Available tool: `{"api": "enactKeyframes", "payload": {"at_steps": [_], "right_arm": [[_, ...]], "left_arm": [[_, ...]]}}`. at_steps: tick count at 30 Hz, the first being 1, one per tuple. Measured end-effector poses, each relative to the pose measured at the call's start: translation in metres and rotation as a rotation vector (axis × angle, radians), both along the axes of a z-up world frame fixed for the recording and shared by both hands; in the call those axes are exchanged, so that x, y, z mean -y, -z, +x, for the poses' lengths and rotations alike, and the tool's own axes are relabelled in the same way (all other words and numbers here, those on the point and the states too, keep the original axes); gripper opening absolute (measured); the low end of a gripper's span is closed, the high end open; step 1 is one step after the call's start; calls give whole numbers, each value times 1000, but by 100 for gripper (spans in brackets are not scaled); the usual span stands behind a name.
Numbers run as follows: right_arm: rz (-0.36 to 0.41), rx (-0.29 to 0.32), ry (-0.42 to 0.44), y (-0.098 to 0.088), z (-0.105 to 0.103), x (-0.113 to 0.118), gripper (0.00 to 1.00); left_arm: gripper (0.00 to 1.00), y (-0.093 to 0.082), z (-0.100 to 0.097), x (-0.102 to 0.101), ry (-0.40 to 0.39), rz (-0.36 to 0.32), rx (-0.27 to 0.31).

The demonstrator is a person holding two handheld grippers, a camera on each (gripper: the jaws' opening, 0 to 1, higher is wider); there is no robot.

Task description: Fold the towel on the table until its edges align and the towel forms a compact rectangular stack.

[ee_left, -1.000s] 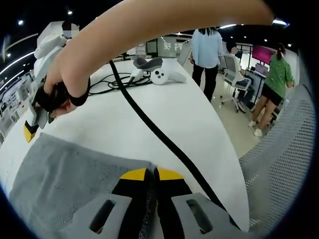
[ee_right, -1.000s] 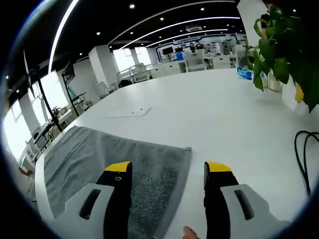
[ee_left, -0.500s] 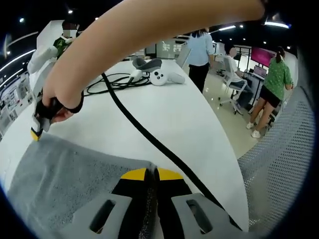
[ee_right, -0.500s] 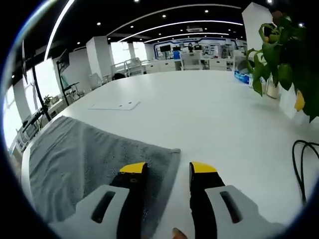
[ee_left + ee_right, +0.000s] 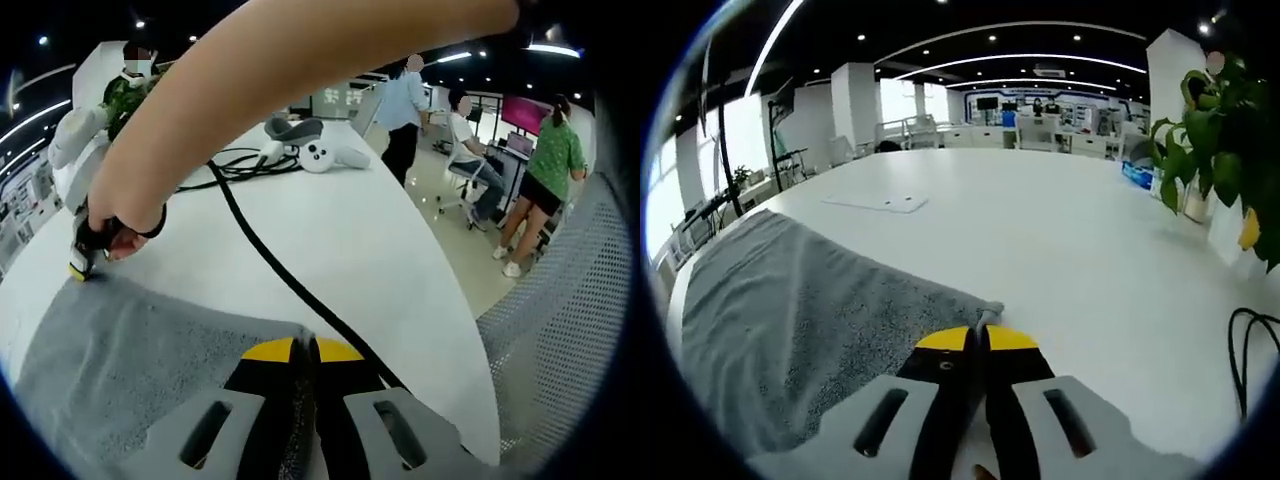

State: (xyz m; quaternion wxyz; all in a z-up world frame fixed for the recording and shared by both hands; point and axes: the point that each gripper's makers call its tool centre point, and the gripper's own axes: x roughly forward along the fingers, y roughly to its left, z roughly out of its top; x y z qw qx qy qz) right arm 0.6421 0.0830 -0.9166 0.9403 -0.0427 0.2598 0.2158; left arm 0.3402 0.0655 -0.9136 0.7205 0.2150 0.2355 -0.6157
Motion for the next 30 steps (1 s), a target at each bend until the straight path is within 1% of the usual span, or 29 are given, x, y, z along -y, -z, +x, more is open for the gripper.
{"api": "enactKeyframes", "payload": {"at_steps": [2,5,6,11,13,15,17,19,21,23,25,30], "right_arm": [[-5,4,-8,4,5,3,1],[17,15,5,6,5,4,0],[25,18,11,7,5,5,0],[15,32,17,7,2,4,0],[34,31,23,7,1,5,0],[67,21,32,6,1,6,0],[72,22,40,5,-2,5,0],[63,34,38,4,-7,3,0],[79,32,49,4,-9,3,0],[111,22,64,5,-9,5,0],[121,18,68,5,-9,5,0],[117,11,62,4,-10,4,0]], "left_arm": [[6,0,0,0,-2,1,-2],[6,0,1,0,-4,-3,-11],[5,0,1,0,-19,-12,-28],[5,0,1,0,-18,-9,-18],[5,0,1,0,-26,-18,-18],[5,0,1,0,-47,-31,-36],[5,0,1,-1,-82,-41,-97],[4,-1,2,-1,-87,-47,-95],[4,-2,0,-2,-92,-49,-103],[4,-2,-2,-3,-102,-53,-121],[3,-2,-2,-3,-106,-54,-125],[3,-5,-3,-4,-114,-58,-127]]}}
